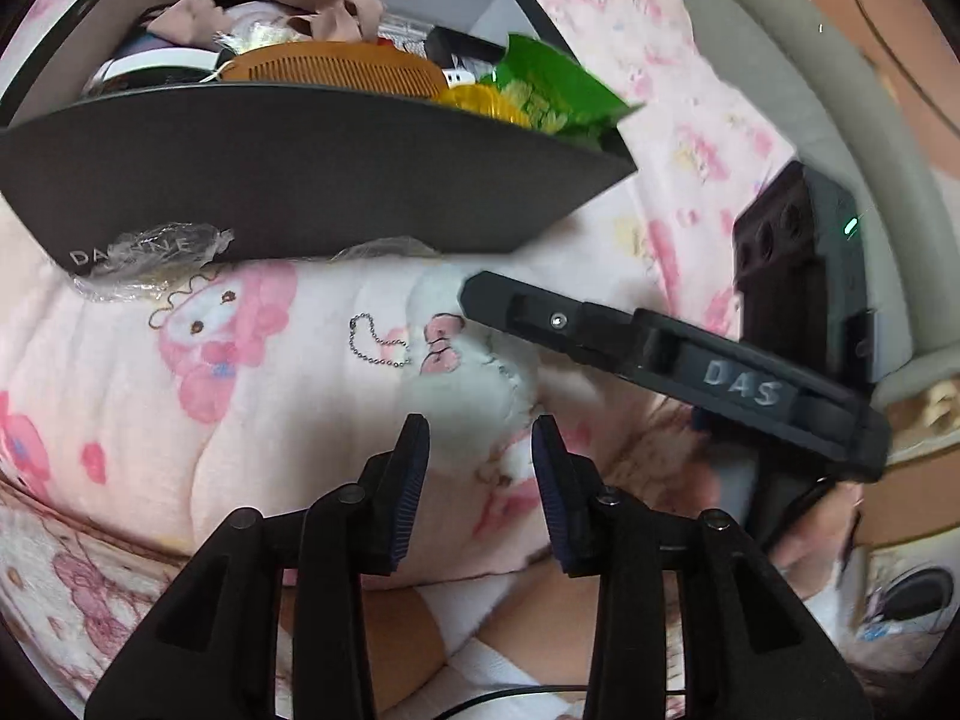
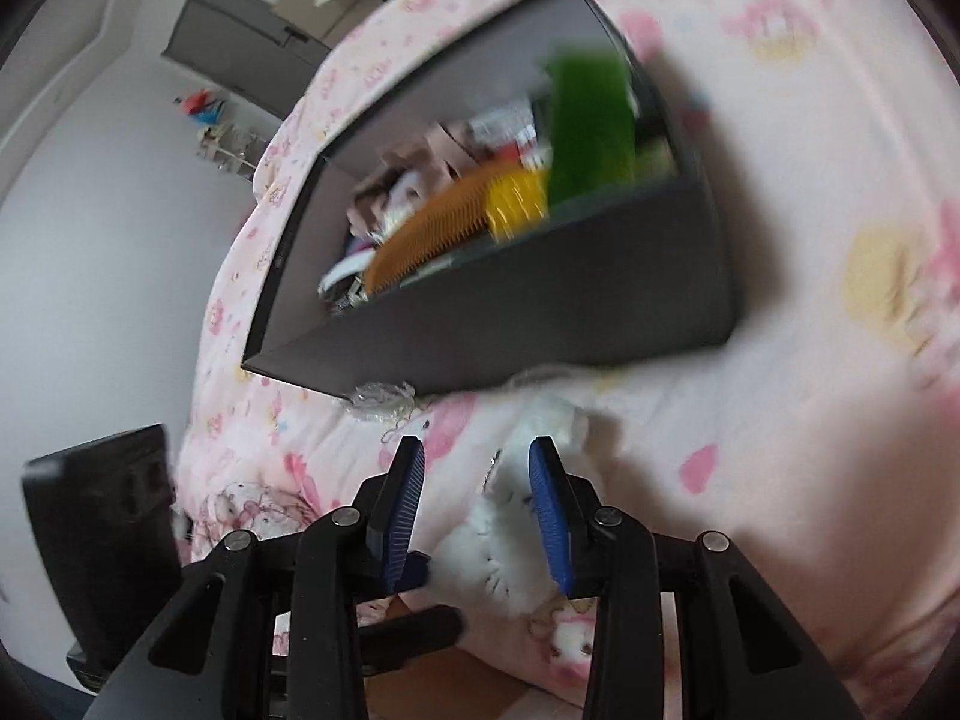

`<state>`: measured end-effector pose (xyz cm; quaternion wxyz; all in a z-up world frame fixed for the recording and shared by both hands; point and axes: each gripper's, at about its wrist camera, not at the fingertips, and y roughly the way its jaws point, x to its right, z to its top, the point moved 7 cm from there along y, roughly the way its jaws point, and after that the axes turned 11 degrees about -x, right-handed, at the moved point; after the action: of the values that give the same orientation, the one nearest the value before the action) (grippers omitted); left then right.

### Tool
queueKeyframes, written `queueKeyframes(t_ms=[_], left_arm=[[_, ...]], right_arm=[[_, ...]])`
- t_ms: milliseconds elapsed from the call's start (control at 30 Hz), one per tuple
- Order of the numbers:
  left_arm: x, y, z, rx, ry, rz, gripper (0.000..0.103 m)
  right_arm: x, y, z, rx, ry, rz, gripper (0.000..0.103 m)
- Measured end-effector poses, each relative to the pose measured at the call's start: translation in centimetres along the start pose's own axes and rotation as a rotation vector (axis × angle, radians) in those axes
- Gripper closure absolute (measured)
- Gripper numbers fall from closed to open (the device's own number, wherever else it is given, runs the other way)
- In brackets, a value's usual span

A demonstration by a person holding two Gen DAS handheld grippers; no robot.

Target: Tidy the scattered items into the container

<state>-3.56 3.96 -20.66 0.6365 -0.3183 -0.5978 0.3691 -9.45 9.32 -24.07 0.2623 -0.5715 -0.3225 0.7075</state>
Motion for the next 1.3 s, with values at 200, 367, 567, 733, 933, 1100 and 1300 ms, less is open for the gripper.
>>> queueKeyframes(t_ms=[200,367,567,733,933,1100,1300], left_arm=[[-0.7,2.3,-0.9,-0.084,-0.046,-0.064,0.068],[-2.1,2.3,0.0,-0.013,-0.115,-0.017,0.068],[-3.6,-1.7,-0.3,0.070,-0.127,0.079,0.067],[-5.7,-1.1,-0.1,0.056,-0.218,-0.058,0.067],[-5.6,-0.2,1.1,0.127,-0.271,-0.011,0.067],[-6.7,-3.0,0.6,0.170,-0.274,-0.036,0.067],[-6.9,-0.5,-0.4,0.093,-0.286,-0.101,0.066]], right_arm=[[1.7,-1.4,0.6,0.103,0.086,-0.070,0.071],[2.0,0.5,0.0,0.020,0.093,-0.083,0.071],[0.4,0.2,-2.4,-0.079,0.080,0.120,0.069],[-0.2,-2.4,-1.4,0.042,-0.015,-0.079,0.069],[0.5,0.5,0.4,-0.023,0.008,-0.091,0.069],[-1.9,0.2,-3.0,-0.117,-0.021,0.113,0.070],[-2.1,-1.9,-2.5,-0.003,-0.087,-0.100,0.070]])
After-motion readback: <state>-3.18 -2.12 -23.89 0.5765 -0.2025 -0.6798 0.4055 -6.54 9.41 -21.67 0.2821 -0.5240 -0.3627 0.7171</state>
